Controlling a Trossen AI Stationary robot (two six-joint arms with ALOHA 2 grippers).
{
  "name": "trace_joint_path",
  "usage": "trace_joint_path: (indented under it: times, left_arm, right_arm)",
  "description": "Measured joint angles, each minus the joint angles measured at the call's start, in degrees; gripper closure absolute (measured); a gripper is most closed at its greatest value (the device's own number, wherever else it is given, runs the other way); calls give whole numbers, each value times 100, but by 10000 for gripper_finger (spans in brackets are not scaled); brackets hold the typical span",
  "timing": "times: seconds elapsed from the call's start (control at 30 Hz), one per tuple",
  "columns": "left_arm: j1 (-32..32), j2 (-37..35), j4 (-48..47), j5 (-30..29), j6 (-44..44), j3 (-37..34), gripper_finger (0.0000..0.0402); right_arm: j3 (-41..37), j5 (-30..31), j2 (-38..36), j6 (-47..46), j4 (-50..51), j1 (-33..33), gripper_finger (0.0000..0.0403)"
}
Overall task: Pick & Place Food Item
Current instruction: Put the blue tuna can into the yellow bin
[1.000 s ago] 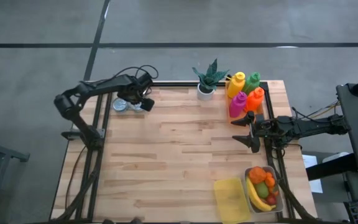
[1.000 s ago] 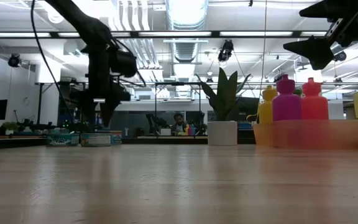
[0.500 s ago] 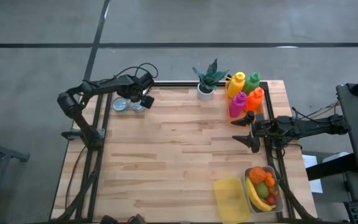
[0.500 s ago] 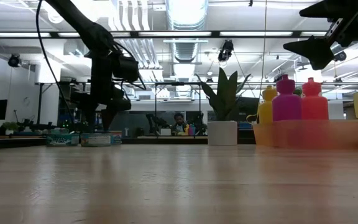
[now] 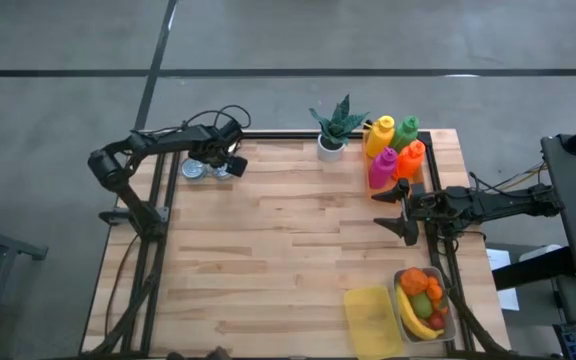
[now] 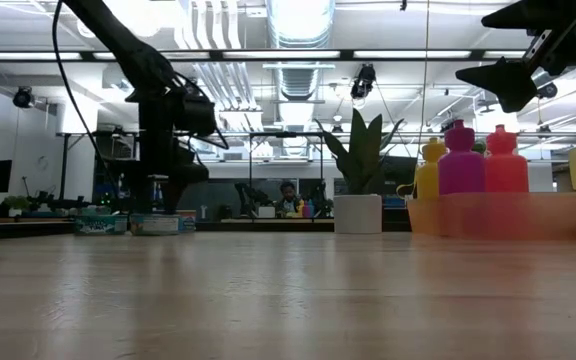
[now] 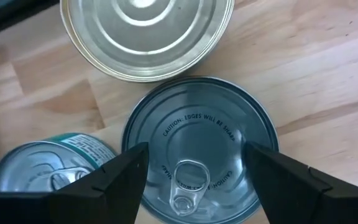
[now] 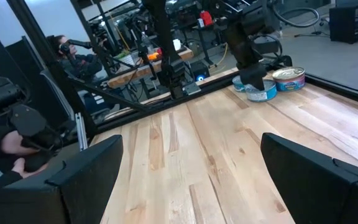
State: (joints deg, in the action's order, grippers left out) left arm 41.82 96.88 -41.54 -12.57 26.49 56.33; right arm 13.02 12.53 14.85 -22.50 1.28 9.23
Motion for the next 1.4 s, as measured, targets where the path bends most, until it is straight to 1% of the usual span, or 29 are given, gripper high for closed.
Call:
trace_joint_path:
  times: [0.17,0.3,0.4,0.5,0.57,0.7,1.03,1.17,1.33,1.4]
  left_arm:
    - [-30,7,13,317,64,2,126]
    - [-170,13,-8,876,60,22,126]
    - [-352,-40,-100,1154,41,13,126]
    - [-686,-147,-226,1354,42,-7,126]
    - [-971,-206,-303,1461,44,-16,126]
    - [-1629,-219,-455,1445,156,-31,126]
    - [-3586,-229,-302,1413,1184,-63,126]
    - [-4346,-232,-96,1453,1969,-63,126]
    - [-5201,-232,356,1453,3232,-63,126]
    - [-5489,-192,612,1347,3752,-63,126]
  right_arm:
    - [0,0,0,0,0,0,24]
    - [0,0,0,0,0,0,24]
    - [0,0,0,0,0,0,24]
    - [0,-1,-2,0,4,0,24]
    - [0,0,-2,0,7,0,24]
    - [0,0,-2,0,17,0,24]
    - [0,0,-2,0,17,0,24]
    - [0,-1,-2,0,17,0,24]
    - [-2,0,-2,0,17,0,24]
    - [-2,0,-2,0,17,0,24]
